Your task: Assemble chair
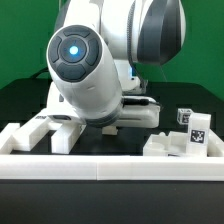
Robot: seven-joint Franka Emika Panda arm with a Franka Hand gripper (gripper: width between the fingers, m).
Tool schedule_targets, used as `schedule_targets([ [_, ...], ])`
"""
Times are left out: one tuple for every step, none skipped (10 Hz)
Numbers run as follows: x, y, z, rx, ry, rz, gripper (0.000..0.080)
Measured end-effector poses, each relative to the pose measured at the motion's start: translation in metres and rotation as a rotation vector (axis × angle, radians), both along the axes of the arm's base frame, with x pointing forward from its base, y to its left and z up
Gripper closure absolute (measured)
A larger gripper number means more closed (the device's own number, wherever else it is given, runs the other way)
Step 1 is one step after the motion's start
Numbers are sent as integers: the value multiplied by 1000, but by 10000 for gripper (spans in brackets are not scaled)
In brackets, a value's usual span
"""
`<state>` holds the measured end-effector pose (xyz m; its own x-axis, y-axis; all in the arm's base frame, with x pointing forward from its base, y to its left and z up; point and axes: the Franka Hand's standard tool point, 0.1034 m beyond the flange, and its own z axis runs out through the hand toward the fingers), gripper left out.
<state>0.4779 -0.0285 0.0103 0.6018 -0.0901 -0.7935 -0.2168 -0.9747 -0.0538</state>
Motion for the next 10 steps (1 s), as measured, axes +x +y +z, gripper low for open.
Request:
schedule_targets([
  [5, 0, 10, 9, -9, 4, 511],
  [9, 4, 26, 3, -4, -10, 511],
  [17, 8, 40, -7, -5, -20, 510],
  [24, 10, 47, -16, -20, -22, 510],
  [29, 11, 53, -22, -31, -26, 509],
  [32, 10, 50, -27, -52, -27, 509],
  [36, 9, 48, -34, -81, -28, 509],
  [37, 8, 48, -35, -88, -29, 509],
  [44, 8, 50, -39, -122, -26, 509],
  [54, 9, 62, -38, -166, -23, 509],
])
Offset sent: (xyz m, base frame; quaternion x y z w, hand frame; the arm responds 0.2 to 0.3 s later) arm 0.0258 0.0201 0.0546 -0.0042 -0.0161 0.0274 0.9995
